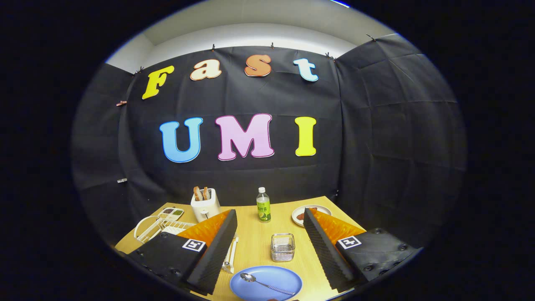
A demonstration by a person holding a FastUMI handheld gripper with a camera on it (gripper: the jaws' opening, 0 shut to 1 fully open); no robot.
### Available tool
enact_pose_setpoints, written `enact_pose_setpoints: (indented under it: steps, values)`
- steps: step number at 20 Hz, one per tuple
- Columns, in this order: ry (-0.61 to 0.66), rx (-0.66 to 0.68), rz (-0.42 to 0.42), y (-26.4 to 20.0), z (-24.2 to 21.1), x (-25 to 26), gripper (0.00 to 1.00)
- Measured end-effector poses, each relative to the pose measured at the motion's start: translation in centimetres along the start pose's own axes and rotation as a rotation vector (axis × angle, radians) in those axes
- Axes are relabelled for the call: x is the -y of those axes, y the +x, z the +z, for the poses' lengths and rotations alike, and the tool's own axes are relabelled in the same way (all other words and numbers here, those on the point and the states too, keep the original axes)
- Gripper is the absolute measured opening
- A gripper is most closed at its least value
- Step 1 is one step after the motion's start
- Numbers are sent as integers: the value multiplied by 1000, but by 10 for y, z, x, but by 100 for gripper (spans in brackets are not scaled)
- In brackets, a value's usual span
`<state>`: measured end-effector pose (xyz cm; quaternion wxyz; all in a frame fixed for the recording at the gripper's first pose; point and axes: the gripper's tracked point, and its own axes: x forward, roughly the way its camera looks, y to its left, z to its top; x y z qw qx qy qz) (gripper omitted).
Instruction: Take the plate from the dish rack, then take the spoon from the basket and place it into the plate.
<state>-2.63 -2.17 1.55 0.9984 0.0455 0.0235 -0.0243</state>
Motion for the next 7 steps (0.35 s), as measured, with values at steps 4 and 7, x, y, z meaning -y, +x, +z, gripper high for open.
enact_pose_setpoints:
  steps: [4,7]
  values:
    - [4,13,11,1,5,-9,98]
    - [-2,21,24,-2,8,-14,98]
